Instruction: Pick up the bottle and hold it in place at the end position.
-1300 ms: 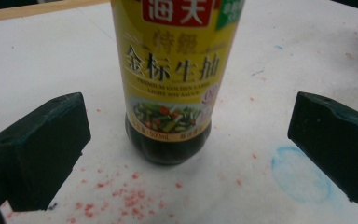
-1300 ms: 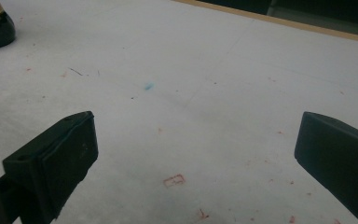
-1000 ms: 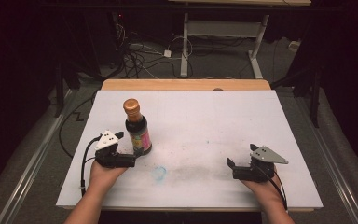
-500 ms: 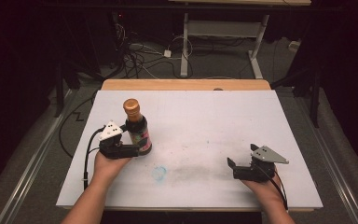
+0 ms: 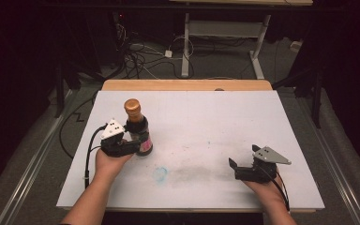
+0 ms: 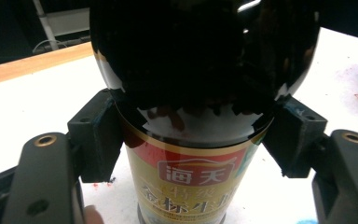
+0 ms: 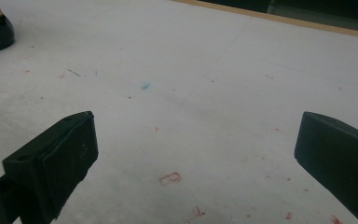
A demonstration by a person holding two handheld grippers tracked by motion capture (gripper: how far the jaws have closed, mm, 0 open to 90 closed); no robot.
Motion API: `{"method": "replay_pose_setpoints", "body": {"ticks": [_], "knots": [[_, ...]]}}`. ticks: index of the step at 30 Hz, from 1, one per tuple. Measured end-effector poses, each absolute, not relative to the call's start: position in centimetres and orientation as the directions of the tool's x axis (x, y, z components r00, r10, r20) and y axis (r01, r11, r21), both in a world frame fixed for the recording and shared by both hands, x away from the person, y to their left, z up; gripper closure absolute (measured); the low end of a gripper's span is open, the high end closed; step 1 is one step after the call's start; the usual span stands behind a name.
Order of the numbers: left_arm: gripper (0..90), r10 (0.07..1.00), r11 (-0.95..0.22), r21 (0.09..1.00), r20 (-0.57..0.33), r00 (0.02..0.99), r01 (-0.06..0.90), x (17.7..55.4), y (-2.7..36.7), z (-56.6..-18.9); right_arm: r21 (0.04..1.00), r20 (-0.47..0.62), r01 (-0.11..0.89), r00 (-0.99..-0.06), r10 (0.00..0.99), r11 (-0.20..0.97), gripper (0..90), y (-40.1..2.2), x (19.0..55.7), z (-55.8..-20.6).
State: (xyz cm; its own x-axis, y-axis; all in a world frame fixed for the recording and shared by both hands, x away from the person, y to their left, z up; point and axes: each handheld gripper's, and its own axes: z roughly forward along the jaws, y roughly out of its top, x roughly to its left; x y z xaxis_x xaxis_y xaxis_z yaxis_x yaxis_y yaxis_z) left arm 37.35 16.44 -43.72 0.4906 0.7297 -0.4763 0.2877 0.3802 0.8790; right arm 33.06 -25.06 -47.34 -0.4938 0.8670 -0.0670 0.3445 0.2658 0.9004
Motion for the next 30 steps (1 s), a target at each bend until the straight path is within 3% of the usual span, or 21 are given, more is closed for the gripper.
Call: {"method": "replay_pose_setpoints", "body": {"ticks": [30], "knots": [[29.3,0.716,0.385,0.874,-0.485,0.501,0.296,37.9,14.2,-42.8,0.908,-0.061,0.335,-0.486,0.872,0.250,0.2,-25.5,32.9,-47.0]]}}
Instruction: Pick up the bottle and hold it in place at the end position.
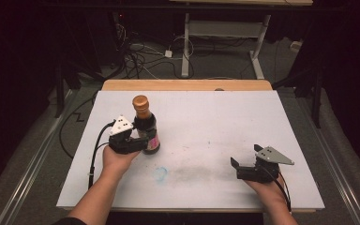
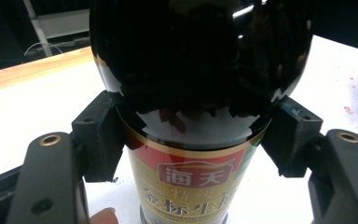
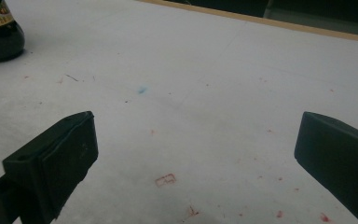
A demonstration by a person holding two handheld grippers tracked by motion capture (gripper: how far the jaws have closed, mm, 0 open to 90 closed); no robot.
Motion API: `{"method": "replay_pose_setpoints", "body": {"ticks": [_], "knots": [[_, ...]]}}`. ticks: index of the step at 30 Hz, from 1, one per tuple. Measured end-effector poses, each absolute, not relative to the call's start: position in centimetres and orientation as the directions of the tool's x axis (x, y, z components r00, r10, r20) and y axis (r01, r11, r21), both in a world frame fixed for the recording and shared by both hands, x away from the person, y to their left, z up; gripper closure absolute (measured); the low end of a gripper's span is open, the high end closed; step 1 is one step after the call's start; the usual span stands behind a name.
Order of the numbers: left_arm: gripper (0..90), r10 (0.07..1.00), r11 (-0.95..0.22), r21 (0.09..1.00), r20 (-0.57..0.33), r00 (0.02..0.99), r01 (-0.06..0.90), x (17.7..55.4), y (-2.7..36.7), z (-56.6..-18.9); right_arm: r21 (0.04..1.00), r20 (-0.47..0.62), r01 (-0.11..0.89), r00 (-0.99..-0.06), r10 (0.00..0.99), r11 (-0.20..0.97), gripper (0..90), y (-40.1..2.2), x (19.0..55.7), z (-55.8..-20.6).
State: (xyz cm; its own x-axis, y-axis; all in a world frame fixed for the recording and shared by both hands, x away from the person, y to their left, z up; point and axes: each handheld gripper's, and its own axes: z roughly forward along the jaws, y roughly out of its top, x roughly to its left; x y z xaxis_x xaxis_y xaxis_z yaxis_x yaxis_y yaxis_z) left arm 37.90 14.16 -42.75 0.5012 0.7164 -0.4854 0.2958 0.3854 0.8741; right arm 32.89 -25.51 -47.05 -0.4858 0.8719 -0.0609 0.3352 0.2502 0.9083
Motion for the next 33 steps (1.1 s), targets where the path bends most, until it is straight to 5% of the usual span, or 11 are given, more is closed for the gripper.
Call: {"method": "replay_pose_setpoints", "body": {"ticks": [33], "knots": [[29.4,0.652,0.368,0.877,-0.481,0.587,0.309,41.6,5.2,-41.6,0.916,-0.060,0.325,-0.468,0.882,0.235,0.1,-26.4,32.4,-46.8]]}}
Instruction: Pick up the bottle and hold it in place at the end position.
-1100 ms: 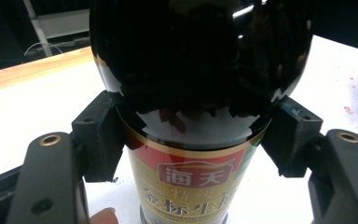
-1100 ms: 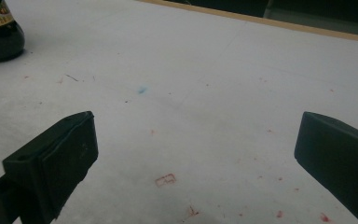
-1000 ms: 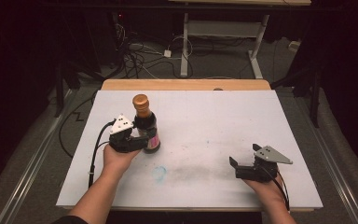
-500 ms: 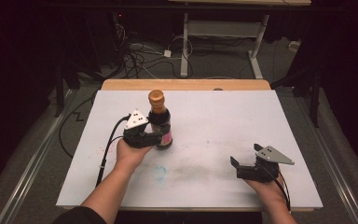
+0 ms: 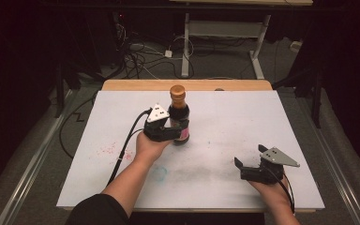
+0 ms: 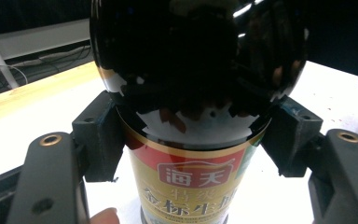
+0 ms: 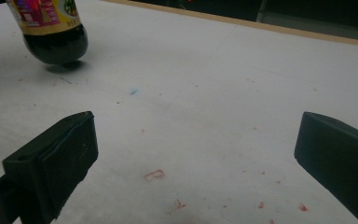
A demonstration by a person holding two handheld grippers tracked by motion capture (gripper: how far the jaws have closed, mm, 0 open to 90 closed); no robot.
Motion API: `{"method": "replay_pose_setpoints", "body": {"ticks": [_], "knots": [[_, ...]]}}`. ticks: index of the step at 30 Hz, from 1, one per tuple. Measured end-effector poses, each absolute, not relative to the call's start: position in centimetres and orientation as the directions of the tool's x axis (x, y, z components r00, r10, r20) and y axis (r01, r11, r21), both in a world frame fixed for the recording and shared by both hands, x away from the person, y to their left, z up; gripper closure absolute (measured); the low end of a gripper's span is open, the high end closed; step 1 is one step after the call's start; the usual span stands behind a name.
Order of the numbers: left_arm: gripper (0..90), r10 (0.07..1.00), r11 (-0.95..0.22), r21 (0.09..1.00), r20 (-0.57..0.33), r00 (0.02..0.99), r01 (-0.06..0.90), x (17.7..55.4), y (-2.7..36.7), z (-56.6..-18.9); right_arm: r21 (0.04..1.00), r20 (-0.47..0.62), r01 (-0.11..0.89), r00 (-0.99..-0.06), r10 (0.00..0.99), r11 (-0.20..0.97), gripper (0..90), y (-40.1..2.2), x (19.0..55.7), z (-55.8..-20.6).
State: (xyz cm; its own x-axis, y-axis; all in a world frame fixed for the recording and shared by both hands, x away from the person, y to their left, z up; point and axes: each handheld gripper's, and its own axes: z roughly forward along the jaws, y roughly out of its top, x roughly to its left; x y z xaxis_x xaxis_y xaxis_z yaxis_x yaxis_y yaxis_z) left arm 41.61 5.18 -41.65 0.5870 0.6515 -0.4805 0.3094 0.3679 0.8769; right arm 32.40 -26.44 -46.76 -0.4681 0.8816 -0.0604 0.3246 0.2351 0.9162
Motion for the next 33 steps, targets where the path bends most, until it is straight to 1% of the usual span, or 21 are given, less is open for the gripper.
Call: {"method": "replay_pose_setpoints", "body": {"ticks": [8,15,27,33], "knots": [[29.2,0.656,0.348,0.887,-0.462,0.597,0.304,42.7,3.3,-41.8,0.917,-0.060,0.324,-0.461,0.885,0.231,0.1,-26.7,32.3,-46.7],[29.2,0.658,0.348,0.885,-0.465,0.593,0.309,43.2,2.8,-42.3,0.920,-0.060,0.319,-0.460,0.886,0.227,0.1,-26.8,32.2,-46.7],[28.9,0.662,0.325,0.892,-0.451,0.599,0.313,43.1,2.3,-42.9,0.920,-0.057,0.318,-0.468,0.882,0.228,0.1,-26.5,32.3,-46.6],[28.6,0.650,0.346,0.885,-0.466,0.600,0.312,43.0,2.7,-43.2,0.920,-0.059,0.318,-0.468,0.882,0.230,0.1,-26.4,32.3,-46.7]]}}
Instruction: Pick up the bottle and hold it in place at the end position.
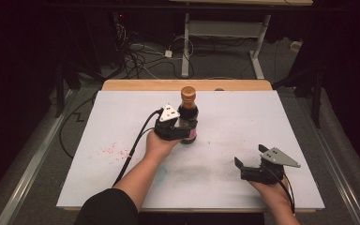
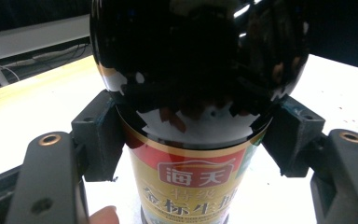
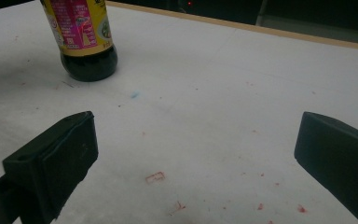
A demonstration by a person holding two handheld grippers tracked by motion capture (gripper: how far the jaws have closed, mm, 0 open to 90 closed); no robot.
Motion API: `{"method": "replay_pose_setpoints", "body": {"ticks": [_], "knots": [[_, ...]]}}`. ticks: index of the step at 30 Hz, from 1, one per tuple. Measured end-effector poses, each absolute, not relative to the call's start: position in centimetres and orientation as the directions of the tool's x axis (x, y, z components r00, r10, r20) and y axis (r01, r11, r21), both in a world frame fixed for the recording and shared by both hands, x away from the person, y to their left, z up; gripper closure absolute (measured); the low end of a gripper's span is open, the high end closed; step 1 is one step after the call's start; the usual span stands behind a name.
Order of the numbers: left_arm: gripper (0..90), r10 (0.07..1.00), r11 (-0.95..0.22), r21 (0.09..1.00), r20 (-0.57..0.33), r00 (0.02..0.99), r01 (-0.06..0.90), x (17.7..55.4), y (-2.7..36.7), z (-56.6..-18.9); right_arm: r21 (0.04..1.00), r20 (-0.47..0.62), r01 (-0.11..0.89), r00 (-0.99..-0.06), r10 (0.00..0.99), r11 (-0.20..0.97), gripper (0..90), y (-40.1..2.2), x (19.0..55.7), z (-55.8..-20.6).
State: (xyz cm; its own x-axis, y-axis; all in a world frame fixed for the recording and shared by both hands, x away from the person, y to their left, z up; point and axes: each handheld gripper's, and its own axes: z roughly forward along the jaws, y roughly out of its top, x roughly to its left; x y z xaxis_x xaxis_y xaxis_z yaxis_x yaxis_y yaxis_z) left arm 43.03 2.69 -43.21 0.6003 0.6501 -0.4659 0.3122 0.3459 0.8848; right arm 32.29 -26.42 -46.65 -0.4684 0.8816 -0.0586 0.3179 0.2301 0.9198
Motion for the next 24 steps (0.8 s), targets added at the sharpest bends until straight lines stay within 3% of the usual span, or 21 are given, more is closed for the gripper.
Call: {"method": "replay_pose_setpoints", "body": {"ticks": [24], "knots": [[24.1,0.613,0.367,0.865,-0.502,0.610,0.343,43.3,3.1,-43.6,0.919,-0.056,0.306,-0.522,0.851,0.248,1.9,-24.8,33.0,-46.2]]}}
